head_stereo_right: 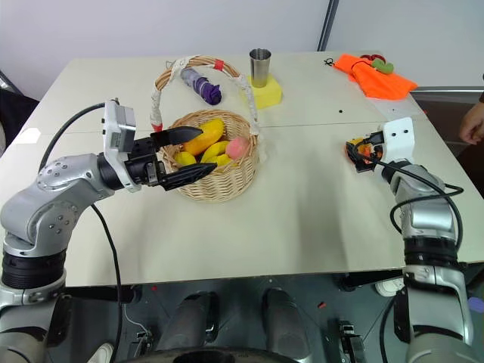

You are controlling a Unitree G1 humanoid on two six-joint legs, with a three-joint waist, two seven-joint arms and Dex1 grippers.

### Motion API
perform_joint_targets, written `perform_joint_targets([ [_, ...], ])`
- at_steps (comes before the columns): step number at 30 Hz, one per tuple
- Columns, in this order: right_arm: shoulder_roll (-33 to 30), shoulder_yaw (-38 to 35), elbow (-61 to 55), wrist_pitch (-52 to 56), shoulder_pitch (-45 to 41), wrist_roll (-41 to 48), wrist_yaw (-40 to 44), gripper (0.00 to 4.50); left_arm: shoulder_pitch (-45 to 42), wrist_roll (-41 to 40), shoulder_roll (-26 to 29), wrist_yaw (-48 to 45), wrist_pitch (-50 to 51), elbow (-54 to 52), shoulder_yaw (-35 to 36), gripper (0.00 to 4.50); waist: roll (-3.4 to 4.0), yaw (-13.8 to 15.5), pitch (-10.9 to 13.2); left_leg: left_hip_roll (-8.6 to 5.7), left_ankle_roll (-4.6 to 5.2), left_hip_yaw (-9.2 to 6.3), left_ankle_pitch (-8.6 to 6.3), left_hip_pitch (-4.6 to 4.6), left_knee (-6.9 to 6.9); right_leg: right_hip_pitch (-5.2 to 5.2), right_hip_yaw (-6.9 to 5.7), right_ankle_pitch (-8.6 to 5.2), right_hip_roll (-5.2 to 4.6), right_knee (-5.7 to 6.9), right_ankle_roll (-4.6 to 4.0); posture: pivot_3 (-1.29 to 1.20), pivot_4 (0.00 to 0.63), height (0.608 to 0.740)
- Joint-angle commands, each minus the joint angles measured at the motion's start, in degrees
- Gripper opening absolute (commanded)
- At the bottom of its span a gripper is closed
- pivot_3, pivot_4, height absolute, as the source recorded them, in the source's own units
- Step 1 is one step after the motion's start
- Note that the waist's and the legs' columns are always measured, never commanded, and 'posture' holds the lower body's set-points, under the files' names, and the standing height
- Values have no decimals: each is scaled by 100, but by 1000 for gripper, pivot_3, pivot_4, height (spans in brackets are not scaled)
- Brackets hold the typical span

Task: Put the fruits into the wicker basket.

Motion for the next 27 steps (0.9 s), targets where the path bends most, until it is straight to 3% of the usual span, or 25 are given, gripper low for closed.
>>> perform_joint_targets([
  [1, 2, 44, 634, -167, -366, -105, 186, 4500, -8, -117, 32, 78, 41, -240, 38, 4453, 0, -4, 0, 0, 0, -1, 0, 0, 0, 0, 0, 0, 1, 0, 1, 0, 150, 740],
  [6, -26, 111, 1440, -490, -735, -343, 86, 4500, 98, -129, 105, 97, 104, -322, 24, 4453, 1, -16, 1, 0, 0, 0, 0, 0, -1, 0, 0, 1, 1, 0, 2, 0, 150, 740],
  [9, -60, 174, 1643, -854, -817, -498, 90, 3705, 314, -23, 234, 51, 90, -366, -22, 4500, 2, -31, 0, 0, 0, -1, 0, 1, -2, 0, 0, 1, 2, 0, 2, 0, 150, 740],
  [12, -7, 114, 1490, -950, -765, -457, 132, 2243, 622, 165, 360, 17, -48, -316, -19, 4500, 3, -34, 0, 1, 0, -1, 0, 3, -5, 0, 1, 1, 3, 0, 2, 0, 150, 740],
  [14, -10, 139, 1148, -981, -579, -458, 206, 1814, 842, 190, 357, 17, -147, -264, 102, 4500, 3, -27, 0, 1, 0, -1, 0, 3, -5, 0, 1, 1, 3, 0, 2, 0, 150, 740],
  [18, -60, 106, -84, -867, -34, -355, 386, 1814, 1308, 389, 331, -47, -650, -205, 392, 4500, 4, -12, 0, 2, 0, -1, 0, 2, -5, 0, 1, 0, 1, 0, 2, 0, 150, 740],
  [22, -98, -52, -3206, 4, 892, 1202, 1492, 1814, 1818, 435, 299, -76, -1178, 112, 1044, 4500, 18, -3, 6, 5, 0, -2, 0, 2, -6, -2, 0, 1, 2, 1, 3, 0, 150, 740],
  [27, -344, 366, -5515, 1944, 981, 3064, 1828, 1814, 2214, 525, 473, -414, -1490, 472, 1262, 4500, 18, 3, 3, 19, 1, -2, -1, 8, -6, -1, -3, -10, 6, 6, -19, 0, 150, 740],
])
